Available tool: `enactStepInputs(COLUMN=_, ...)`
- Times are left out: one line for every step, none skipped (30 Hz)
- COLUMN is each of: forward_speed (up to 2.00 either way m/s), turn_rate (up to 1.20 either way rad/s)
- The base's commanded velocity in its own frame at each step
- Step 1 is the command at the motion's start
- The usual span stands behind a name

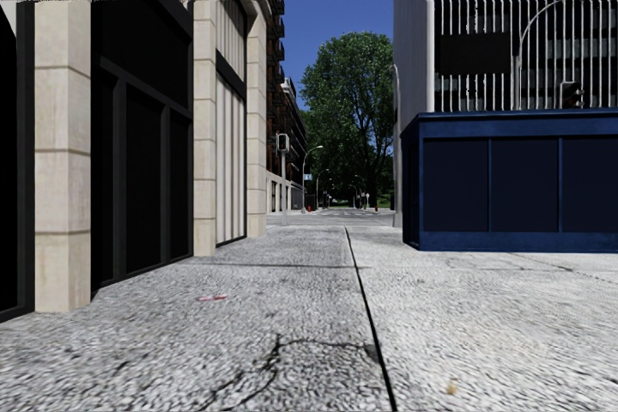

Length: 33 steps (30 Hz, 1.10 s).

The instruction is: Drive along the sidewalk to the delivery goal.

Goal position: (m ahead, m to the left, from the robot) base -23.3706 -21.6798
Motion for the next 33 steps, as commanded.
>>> enactStepInputs(forward_speed=1.01, turn_rate=0.0)
enactStepInputs(forward_speed=1.02, turn_rate=0.0)
enactStepInputs(forward_speed=1.07, turn_rate=0.0)
enactStepInputs(forward_speed=1.16, turn_rate=0.0)
enactStepInputs(forward_speed=1.23, turn_rate=0.0)
enactStepInputs(forward_speed=1.23, turn_rate=0.0)
enactStepInputs(forward_speed=1.27, turn_rate=0.0)
enactStepInputs(forward_speed=1.3, turn_rate=0.0)
enactStepInputs(forward_speed=1.32, turn_rate=0.0)
enactStepInputs(forward_speed=1.32, turn_rate=0.0)
enactStepInputs(forward_speed=1.32, turn_rate=0.0)
enactStepInputs(forward_speed=1.33, turn_rate=0.0)
enactStepInputs(forward_speed=1.33, turn_rate=0.0)
enactStepInputs(forward_speed=1.33, turn_rate=0.0)
enactStepInputs(forward_speed=1.33, turn_rate=0.0)
enactStepInputs(forward_speed=1.33, turn_rate=0.0)
enactStepInputs(forward_speed=1.33, turn_rate=0.0)
enactStepInputs(forward_speed=1.33, turn_rate=0.0)
enactStepInputs(forward_speed=1.33, turn_rate=0.0)
enactStepInputs(forward_speed=1.33, turn_rate=0.0)
enactStepInputs(forward_speed=1.33, turn_rate=0.0)
enactStepInputs(forward_speed=1.33, turn_rate=0.0)
enactStepInputs(forward_speed=1.33, turn_rate=0.0)
enactStepInputs(forward_speed=1.33, turn_rate=0.0)
enactStepInputs(forward_speed=1.33, turn_rate=0.0)
enactStepInputs(forward_speed=1.33, turn_rate=0.0)
enactStepInputs(forward_speed=1.33, turn_rate=0.0)
enactStepInputs(forward_speed=1.33, turn_rate=0.0)
enactStepInputs(forward_speed=1.33, turn_rate=0.0)
enactStepInputs(forward_speed=1.33, turn_rate=0.0)
enactStepInputs(forward_speed=1.33, turn_rate=0.0)
enactStepInputs(forward_speed=1.33, turn_rate=0.0)
enactStepInputs(forward_speed=1.33, turn_rate=0.0)
